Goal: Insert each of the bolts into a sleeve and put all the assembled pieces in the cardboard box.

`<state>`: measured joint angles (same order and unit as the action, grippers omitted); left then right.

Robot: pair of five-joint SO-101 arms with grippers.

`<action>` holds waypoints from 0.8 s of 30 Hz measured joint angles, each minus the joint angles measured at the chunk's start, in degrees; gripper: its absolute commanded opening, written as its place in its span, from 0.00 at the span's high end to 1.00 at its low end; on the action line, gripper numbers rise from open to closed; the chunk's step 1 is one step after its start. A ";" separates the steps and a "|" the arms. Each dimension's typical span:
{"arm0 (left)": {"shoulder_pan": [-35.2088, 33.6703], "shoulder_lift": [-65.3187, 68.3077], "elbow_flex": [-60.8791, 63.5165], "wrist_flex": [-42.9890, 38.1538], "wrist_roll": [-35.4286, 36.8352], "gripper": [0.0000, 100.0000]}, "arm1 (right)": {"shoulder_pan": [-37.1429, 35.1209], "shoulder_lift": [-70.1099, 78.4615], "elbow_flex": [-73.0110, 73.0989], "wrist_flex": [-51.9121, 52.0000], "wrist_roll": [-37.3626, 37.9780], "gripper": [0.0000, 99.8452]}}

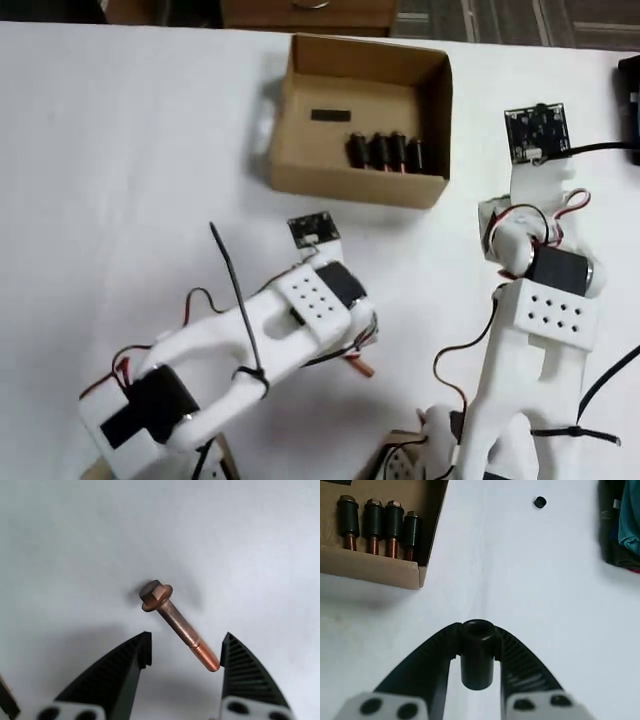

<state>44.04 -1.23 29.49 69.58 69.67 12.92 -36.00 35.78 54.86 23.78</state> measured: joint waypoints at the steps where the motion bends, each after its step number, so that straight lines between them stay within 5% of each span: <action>1: 0.09 0.00 0.00 0.00 0.00 0.76 | 0.00 0.00 0.00 0.00 0.00 0.98; 24: -0.26 2.29 3.96 -6.95 0.00 0.76 | 0.00 0.00 0.00 0.00 0.00 0.98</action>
<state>43.78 1.05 33.45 62.64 69.67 12.92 -36.00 35.78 54.86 23.78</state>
